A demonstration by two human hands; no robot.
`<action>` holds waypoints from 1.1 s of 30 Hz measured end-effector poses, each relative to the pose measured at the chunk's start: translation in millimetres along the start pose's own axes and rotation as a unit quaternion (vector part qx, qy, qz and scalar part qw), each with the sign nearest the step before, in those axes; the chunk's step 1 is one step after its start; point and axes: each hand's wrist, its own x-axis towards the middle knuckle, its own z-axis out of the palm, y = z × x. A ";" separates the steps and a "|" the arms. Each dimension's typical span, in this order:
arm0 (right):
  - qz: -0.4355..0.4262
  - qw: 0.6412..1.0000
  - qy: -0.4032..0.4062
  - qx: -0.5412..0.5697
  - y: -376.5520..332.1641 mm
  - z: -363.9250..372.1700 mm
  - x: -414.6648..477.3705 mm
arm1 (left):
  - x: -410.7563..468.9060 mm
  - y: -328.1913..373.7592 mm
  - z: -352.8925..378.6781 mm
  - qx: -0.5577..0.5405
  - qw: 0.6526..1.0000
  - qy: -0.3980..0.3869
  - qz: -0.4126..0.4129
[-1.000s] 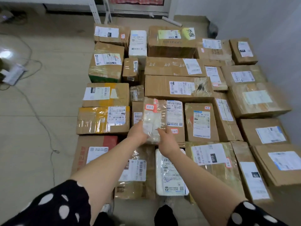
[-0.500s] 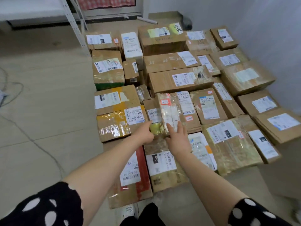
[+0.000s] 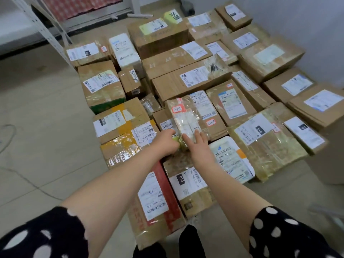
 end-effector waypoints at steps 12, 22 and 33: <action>0.235 0.964 0.072 0.099 -43.0 -23.2 -84.3 | -23.5 12.4 -70.4 0.206 0.952 -0.098 0.203; 0.456 0.863 0.203 0.081 -101.1 -42.5 -255.8 | -157.5 59.9 -52.8 0.422 0.758 -0.127 0.482; 0.671 0.680 0.289 0.054 -228.4 19.5 -496.8 | -383.2 14.4 3.5 0.443 0.517 -0.136 0.720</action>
